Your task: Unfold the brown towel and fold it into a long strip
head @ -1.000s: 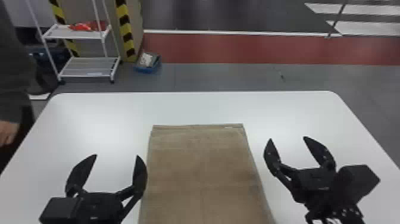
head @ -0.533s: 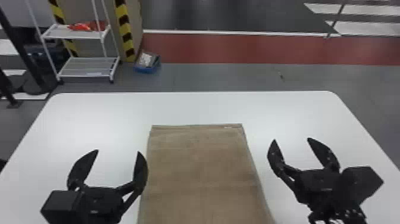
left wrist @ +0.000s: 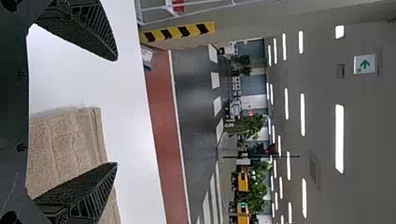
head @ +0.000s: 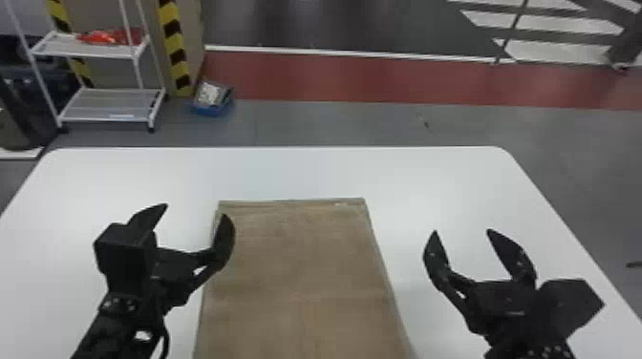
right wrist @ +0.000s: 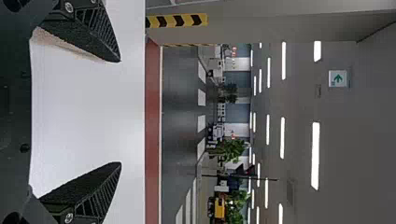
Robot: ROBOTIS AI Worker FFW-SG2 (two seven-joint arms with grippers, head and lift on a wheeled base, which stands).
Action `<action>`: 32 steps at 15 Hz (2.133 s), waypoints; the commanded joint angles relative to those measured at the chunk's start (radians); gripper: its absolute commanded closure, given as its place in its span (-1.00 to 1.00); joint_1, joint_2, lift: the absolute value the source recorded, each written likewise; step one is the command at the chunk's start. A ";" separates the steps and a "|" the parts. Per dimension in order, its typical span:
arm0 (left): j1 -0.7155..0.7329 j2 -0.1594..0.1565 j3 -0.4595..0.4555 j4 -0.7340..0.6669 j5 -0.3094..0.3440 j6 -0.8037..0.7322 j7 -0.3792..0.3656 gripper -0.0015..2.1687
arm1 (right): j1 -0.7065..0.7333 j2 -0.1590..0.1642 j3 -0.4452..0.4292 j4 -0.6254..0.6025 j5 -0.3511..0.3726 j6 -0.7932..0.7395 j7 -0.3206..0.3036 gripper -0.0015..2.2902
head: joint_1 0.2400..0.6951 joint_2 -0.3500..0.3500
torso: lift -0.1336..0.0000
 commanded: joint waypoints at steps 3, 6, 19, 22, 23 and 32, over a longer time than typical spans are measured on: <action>-0.157 -0.002 -0.002 0.111 0.038 0.112 -0.103 -0.92 | 0.020 0.005 -0.018 -0.006 -0.011 -0.022 0.000 -0.92 | 1.00 -0.41 | -0.87; -0.248 -0.002 0.010 0.185 0.070 0.204 -0.177 -0.87 | 0.023 0.005 -0.018 -0.006 -0.011 -0.031 0.000 -0.92 | 1.00 -0.45 | -0.87; -0.481 -0.015 0.048 0.537 0.128 0.312 -0.289 -0.80 | 0.026 0.005 -0.029 -0.003 -0.017 -0.040 0.000 -0.92 | 1.00 -0.37 | -0.87; -0.481 -0.018 0.056 0.536 0.127 0.312 -0.289 -0.77 | 0.026 0.005 -0.032 -0.003 -0.017 -0.037 0.000 -0.92 | 1.00 -0.37 | -0.87; -0.479 -0.018 0.057 0.536 0.127 0.315 -0.287 -0.70 | 0.026 0.005 -0.032 -0.005 -0.017 -0.037 0.000 -0.92 | 1.00 -0.37 | -0.87; -0.425 -0.017 0.082 0.471 0.119 0.315 -0.289 -0.39 | 0.011 0.004 -0.024 -0.006 -0.017 -0.013 0.000 -0.92 | 1.00 -0.35 | -0.87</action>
